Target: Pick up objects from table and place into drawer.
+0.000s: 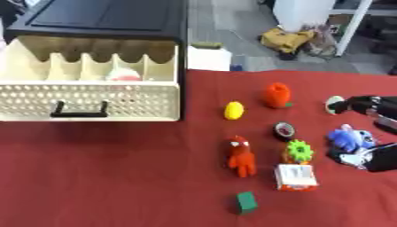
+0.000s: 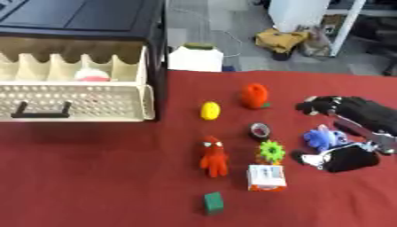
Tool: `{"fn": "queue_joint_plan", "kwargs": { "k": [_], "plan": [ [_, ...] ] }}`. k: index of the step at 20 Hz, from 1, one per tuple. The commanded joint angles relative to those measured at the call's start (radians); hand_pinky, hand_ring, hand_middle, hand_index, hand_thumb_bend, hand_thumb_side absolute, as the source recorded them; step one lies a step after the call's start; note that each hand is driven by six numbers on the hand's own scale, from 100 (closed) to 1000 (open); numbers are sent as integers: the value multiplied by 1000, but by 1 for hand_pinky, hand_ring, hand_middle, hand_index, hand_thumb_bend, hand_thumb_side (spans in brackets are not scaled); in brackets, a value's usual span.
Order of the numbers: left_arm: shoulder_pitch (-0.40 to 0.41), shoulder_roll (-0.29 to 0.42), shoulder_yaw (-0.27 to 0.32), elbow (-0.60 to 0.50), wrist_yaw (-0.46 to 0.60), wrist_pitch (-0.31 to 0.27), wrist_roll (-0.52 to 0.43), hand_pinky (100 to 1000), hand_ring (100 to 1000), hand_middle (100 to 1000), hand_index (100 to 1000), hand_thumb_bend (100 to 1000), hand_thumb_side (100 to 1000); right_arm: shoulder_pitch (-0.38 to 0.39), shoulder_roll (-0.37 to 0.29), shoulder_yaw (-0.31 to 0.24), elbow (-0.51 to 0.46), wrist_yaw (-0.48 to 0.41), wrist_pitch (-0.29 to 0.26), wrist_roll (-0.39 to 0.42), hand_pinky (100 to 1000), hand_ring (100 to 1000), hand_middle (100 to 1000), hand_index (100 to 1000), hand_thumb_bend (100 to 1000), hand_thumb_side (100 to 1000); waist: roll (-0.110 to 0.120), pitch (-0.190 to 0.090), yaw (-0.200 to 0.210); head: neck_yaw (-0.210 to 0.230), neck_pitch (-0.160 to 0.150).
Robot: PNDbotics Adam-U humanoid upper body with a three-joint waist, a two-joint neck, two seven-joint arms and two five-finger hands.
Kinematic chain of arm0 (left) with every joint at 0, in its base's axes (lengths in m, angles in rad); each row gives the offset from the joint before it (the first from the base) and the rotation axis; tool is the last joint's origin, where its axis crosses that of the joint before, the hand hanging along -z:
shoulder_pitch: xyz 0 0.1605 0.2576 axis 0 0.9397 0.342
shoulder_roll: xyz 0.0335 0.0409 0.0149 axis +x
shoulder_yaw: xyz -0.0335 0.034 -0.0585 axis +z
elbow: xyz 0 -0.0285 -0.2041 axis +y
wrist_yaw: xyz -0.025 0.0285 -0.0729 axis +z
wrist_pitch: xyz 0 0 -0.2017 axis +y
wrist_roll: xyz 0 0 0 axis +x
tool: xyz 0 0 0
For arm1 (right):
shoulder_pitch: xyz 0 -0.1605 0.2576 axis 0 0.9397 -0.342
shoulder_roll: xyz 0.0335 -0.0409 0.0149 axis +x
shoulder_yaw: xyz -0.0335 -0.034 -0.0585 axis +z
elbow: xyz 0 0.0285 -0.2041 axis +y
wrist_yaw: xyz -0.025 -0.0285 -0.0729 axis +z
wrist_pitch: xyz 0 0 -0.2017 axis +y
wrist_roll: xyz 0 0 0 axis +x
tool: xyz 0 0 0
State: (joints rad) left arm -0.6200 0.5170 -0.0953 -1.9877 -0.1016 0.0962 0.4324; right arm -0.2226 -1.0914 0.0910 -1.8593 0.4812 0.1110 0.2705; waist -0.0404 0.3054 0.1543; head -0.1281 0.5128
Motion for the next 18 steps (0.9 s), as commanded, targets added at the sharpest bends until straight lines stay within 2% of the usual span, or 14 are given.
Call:
{"fn": "queue_joint_plan", "kwargs": {
  "k": [1,7,18],
  "plan": [
    [-15,13,5,-12,2,-3,1,272,157,223,807,100,1000,-22,-18,-27,53,8,7,-29,819,884,816,953,436,642,1,-14,1,-6,-15],
    [-13,14,6,-12,3,-6,1,273,157,212,806,100,1000,-41,-17,-41,145,-1,-8,-52,819,891,819,956,443,630,6,-6,0,-16,-27],
    [-10,14,6,-12,3,-8,5,273,156,210,806,100,1000,-54,-20,-64,253,-33,-51,-29,826,912,840,956,458,601,18,7,1,-28,-45]
  ]
}}
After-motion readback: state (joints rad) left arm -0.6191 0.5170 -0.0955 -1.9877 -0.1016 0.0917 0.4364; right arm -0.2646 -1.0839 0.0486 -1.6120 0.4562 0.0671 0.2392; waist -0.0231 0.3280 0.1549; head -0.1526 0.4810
